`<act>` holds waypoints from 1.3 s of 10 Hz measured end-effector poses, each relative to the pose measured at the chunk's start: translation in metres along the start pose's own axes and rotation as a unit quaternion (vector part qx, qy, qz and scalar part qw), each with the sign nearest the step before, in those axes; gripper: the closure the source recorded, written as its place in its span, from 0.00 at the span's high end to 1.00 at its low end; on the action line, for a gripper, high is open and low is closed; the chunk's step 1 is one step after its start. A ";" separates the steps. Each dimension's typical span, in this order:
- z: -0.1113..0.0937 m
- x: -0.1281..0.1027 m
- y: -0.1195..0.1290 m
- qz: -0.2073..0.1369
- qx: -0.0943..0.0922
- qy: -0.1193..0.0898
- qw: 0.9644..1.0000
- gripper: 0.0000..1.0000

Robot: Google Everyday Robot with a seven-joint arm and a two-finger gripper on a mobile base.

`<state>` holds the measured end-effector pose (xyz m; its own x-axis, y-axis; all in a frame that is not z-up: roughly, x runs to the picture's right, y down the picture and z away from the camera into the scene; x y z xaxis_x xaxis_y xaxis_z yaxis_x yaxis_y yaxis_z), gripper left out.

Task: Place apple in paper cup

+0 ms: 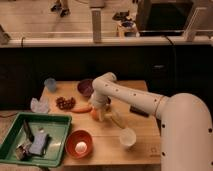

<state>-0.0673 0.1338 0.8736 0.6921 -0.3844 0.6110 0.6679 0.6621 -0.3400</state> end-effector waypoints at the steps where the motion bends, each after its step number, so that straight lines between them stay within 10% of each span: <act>1: 0.002 -0.001 0.000 -0.005 -0.001 -0.001 1.000 0.80; 13: 0.021 -0.035 -0.018 -0.067 -0.021 -0.011 0.997 0.80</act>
<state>-0.1093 0.1484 0.8733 0.5900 -0.4536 0.6679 0.7655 0.5773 -0.2842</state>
